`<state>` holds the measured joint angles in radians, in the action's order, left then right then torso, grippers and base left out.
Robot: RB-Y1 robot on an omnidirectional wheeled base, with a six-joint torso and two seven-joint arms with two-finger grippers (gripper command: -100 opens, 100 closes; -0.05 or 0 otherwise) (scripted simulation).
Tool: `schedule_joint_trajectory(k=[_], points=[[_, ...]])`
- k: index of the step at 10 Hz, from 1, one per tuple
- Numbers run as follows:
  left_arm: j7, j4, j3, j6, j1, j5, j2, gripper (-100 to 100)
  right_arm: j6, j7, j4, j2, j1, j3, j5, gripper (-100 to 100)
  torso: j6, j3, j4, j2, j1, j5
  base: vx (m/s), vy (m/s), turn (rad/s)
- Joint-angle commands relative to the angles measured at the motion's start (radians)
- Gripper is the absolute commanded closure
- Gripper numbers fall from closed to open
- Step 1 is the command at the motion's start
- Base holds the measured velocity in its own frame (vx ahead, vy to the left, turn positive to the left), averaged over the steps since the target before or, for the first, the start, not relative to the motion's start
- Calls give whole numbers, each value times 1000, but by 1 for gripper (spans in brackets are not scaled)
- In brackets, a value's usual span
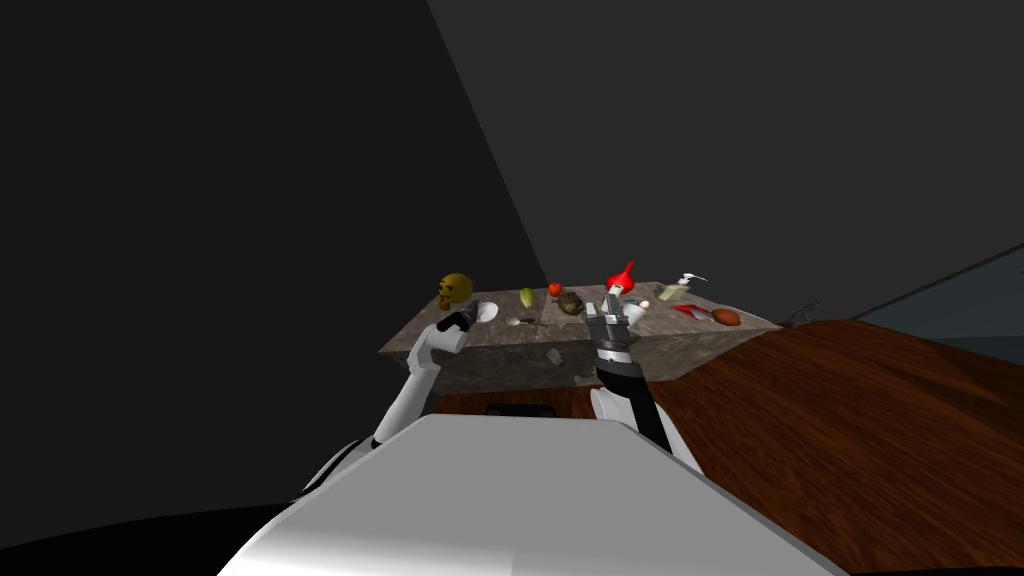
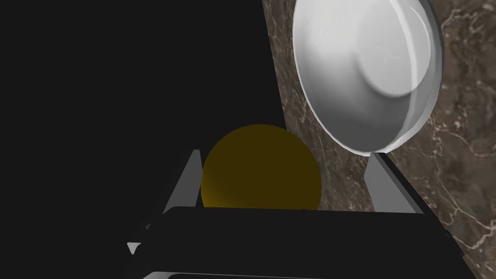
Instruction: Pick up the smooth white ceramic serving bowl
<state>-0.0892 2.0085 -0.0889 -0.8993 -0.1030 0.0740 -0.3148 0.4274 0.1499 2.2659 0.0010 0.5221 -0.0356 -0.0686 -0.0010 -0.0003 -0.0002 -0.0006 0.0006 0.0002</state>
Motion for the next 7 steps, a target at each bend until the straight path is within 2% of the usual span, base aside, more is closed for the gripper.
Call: schedule_joint_trajectory(k=[1, 2, 3, 4, 7], points=[[3, -22, -3, -50, -25, 10, -6, -100, 0, 0, 0, 0, 0, 0, 0, 0, 0, 0, 0, 0, 0, 0, 8, 9, -80], [3, -22, -3, -71, -25, 10, -6, -100, 0, 0, 0, 0, 0, 0, 0, 0, 1, 0, 0, 0, 0, 0, 9, 13, -65], [5, -39, -6, -101, -48, 19, -11, -100, 0, 0, 0, 0, 0, 0, 0, 0, 0, 0, 0, 0, 0, 0, 17, 19, -98], [5, -39, -6, -131, -48, 19, -11, -100, 0, 0, 0, 0, 0, 0, 0, 0, 0, 0, 0, -1, 0, 0, 15, 18, -48], [10, -73, -11, -225, -91, 37, -24, -100, 0, 0, 0, 0, 0, 0, 0, 0, 0, 0, 0, -1, 1, 0, 16, 19, -74]])
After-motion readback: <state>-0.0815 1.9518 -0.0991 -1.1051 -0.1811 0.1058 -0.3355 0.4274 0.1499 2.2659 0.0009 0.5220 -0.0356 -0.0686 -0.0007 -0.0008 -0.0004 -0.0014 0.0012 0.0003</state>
